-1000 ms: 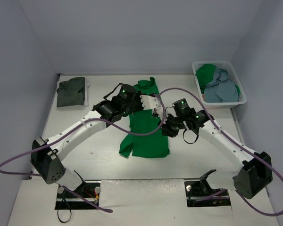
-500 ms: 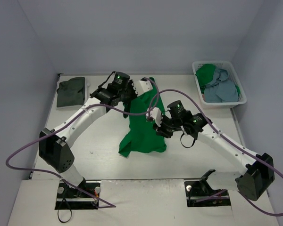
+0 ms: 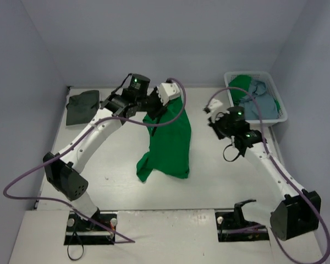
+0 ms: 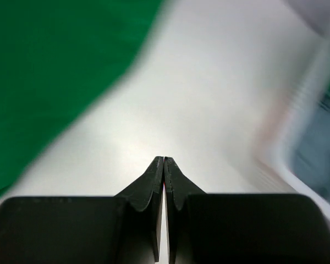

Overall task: Fold and stack the t-shirts
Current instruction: Flatten out the tshirt

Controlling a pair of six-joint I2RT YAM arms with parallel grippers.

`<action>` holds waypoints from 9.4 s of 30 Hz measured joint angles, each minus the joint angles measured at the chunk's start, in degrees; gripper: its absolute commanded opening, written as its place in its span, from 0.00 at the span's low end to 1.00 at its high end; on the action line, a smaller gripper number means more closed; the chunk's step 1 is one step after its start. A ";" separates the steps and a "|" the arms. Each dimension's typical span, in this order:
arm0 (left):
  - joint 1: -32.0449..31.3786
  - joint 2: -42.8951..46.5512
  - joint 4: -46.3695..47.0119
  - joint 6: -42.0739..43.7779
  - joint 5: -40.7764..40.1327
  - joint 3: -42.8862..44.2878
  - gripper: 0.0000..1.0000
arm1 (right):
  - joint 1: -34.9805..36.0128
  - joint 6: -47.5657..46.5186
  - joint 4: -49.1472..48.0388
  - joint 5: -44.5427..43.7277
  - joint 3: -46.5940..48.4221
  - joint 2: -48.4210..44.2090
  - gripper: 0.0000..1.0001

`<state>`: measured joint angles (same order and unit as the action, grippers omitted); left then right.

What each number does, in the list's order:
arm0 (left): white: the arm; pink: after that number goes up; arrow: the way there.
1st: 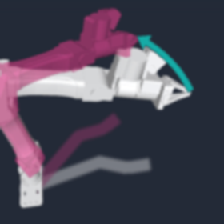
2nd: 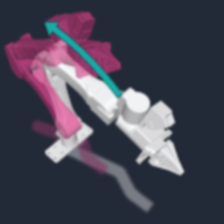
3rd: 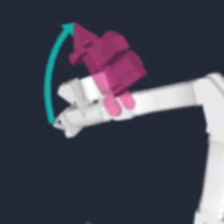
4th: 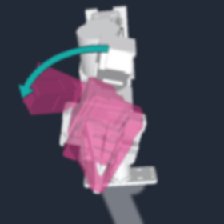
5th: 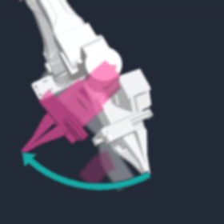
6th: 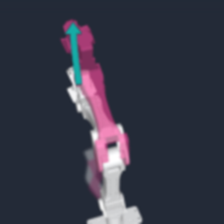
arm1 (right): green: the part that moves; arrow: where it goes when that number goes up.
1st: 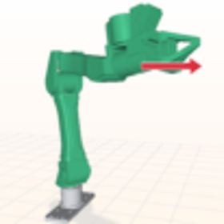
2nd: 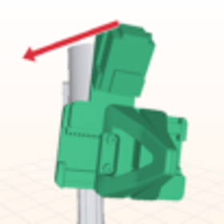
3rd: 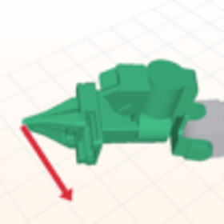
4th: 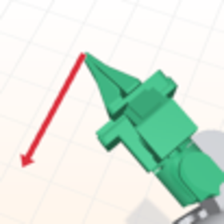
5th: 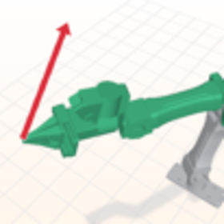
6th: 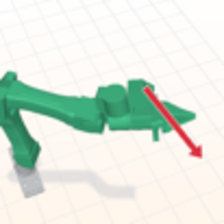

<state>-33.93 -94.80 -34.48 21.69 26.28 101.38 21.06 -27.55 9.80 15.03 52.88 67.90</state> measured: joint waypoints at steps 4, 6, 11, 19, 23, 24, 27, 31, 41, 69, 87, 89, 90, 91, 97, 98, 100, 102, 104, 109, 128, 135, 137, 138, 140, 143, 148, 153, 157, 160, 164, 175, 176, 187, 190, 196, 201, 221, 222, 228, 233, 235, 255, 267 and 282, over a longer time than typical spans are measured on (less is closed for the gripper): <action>-2.97 0.13 -0.85 -1.27 4.24 -0.50 0.00 | -18.75 4.72 -4.48 -5.25 3.30 1.53 0.00; -6.23 0.24 -1.75 -1.14 5.64 -1.31 0.00 | -25.88 6.86 -5.57 -5.53 6.49 4.07 0.00; -17.16 -2.91 -4.83 0.76 8.07 -0.20 0.00 | -35.78 11.19 -5.35 -1.66 14.53 12.90 0.00; -31.43 -21.88 -3.06 5.22 5.60 17.03 0.06 | -36.17 14.08 -1.70 6.91 14.84 15.39 0.00; -33.31 -30.99 0.44 7.37 -0.09 24.37 0.14 | -35.98 13.92 -0.59 9.18 14.84 15.39 0.00; -33.29 -33.66 1.03 7.98 -2.38 26.91 0.14 | -35.98 13.81 -0.35 9.49 14.84 15.39 0.00; -32.72 -41.83 4.61 9.46 -11.61 33.90 0.35 | -35.98 13.20 0.37 9.94 14.84 15.37 0.00; -31.71 -49.07 11.43 9.68 -23.82 36.96 0.70 | -35.95 12.61 0.94 10.45 14.84 15.28 0.00; -29.81 -39.10 17.40 11.43 -37.38 25.09 0.73 | -32.33 6.56 4.92 14.58 14.58 14.86 0.00; 1.75 27.15 -2.75 2.23 -15.30 -45.94 0.73 | 1.90 0.63 13.75 5.46 13.40 15.26 0.00; 9.22 10.27 -4.28 -4.11 4.96 -46.18 0.76 | 2.64 2.67 13.97 3.61 13.88 14.08 0.00; 9.27 8.33 -3.98 -4.22 5.35 -46.18 0.77 | 2.64 2.64 13.99 3.63 13.88 13.77 0.00; 9.27 7.67 -3.61 -4.33 5.44 -46.21 0.77 | 2.64 2.64 13.99 3.63 13.88 13.70 0.00; 9.27 7.30 -3.37 -4.37 5.51 -46.21 0.77 | 2.64 2.64 14.01 3.63 13.88 13.66 0.00; 9.27 6.08 -2.69 -4.42 5.88 -46.14 0.77 | 2.64 2.64 14.03 3.80 13.88 13.62 0.00; 9.27 5.55 -2.71 -4.39 5.90 -45.99 0.77 | 2.64 2.64 14.05 3.89 13.88 13.62 0.00; 9.27 4.33 -2.75 -4.44 6.23 -45.55 0.74 | 2.64 2.64 14.05 3.98 13.88 13.62 0.00; 9.25 2.97 -2.73 -4.44 6.64 -45.13 0.71 | 2.64 2.67 14.05 4.11 13.88 13.62 0.00; 9.25 1.75 -2.97 -4.59 6.99 -44.65 0.59 | 2.64 2.67 14.05 4.33 13.88 13.62 0.00; 9.25 -0.72 -3.23 -4.66 7.91 -43.15 0.23 | 2.64 2.84 14.08 4.52 13.88 13.22 0.00; 15.78 -4.72 -14.47 -2.89 12.07 -17.44 0.00 | 32.98 -2.54 15.89 -0.04 6.21 9.84 0.14; 22.12 -11.32 -16.52 -4.66 15.96 -9.53 0.00 | 41.64 -2.95 16.24 -7.32 1.16 15.52 0.17; 22.80 -12.68 -16.79 -5.44 16.39 -9.55 0.00 | 43.58 -2.73 16.31 -8.83 0.44 17.57 0.18; 22.82 -13.20 -16.76 -5.68 16.63 -9.57 0.00 | 44.50 -2.54 16.35 -9.33 0.28 18.67 0.17; 22.73 -13.57 -16.72 -6.10 17.14 -9.81 0.00 | 45.72 -2.23 16.33 -10.27 0.28 20.65 0.17; 22.60 -13.57 -16.59 -6.45 17.16 -9.92 0.00 | 46.34 -1.88 16.33 -10.99 0.28 22.38 0.14; 24.26 -13.66 -16.70 -6.99 17.14 -9.57 0.00 | 46.56 -1.68 16.20 -12.02 0.28 24.39 0.12; 28.72 -13.92 -16.70 -6.99 17.09 -8.52 0.00 | 46.53 -1.97 15.67 -13.22 -0.35 26.49 0.09; 33.33 -13.94 -16.74 -6.97 17.35 -8.02 0.00 | 46.31 -2.56 15.58 -13.42 -0.37 26.51 0.10; 36.50 -13.94 -16.92 -6.95 17.88 -7.85 0.00 | 45.05 -3.04 14.99 -14.16 -0.26 26.64 0.10; 38.93 -13.94 -17.35 -6.93 17.94 -7.87 0.00 | 40.59 -4.46 14.12 -15.52 1.66 28.46 0.23; 41.72 -13.75 -15.23 -6.75 19.47 -12.96 0.00 | 23.67 -7.26 11.15 -17.84 14.40 38.69 0.38; 42.05 -13.73 -15.21 -6.75 19.65 -13.16 0.00 | 22.53 -7.48 10.36 -18.45 15.65 39.47 0.38; 45.92 -11.50 -14.58 -5.88 20.92 -15.89 0.00 | 16.48 -8.50 10.36 -12.22 17.22 38.82 0.55; 45.97 -11.47 -14.29 -5.88 21.09 -16.55 0.00 | 17.68 -8.26 12.11 -10.38 15.30 34.82 0.56; 45.94 -10.88 -13.11 -5.92 21.53 -19.17 0.00 | 21.94 -7.89 14.10 -10.03 10.29 26.69 0.50; 45.94 -10.73 -11.65 -6.36 21.68 -20.85 0.00 | 24.02 -6.86 14.97 -8.87 9.92 25.73 0.50; 46.05 -10.10 -9.20 -7.06 21.84 -23.32 0.00 | 29.24 -5.86 14.51 -8.57 12.28 33.29 0.44; 46.10 -10.10 -9.07 -7.06 21.92 -23.39 0.00 | 29.24 -5.92 14.49 -8.55 12.28 33.59 0.44; 46.73 -10.10 -8.70 -7.04 22.14 -24.41 0.00 | 29.24 -6.38 14.36 -7.96 12.85 35.65 0.43; 47.43 -10.10 -8.63 -6.97 22.43 -24.41 0.00 | 29.24 -7.02 13.44 -7.28 14.21 37.99 0.43; 47.67 -10.10 -8.63 -6.97 22.82 -24.41 0.00 | 29.24 -7.10 13.22 -7.04 14.51 38.38 0.40; 48.83 -9.88 -8.96 -6.03 23.61 -27.12 0.00 | 29.18 -6.99 11.28 -7.78 11.37 34.71 0.00; 51.28 -4.35 -11.98 -5.22 24.92 -27.15 0.00 | 23.50 -7.39 14.47 -12.31 5.60 1.66 0.00; 53.55 -0.87 -21.62 -7.93 32.54 -17.44 0.00 | -1.05 -12.46 17.44 -8.15 6.86 -0.31 0.00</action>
<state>19.62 -95.68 -56.10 13.76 58.83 83.94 20.01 -40.01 27.24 6.87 59.75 67.59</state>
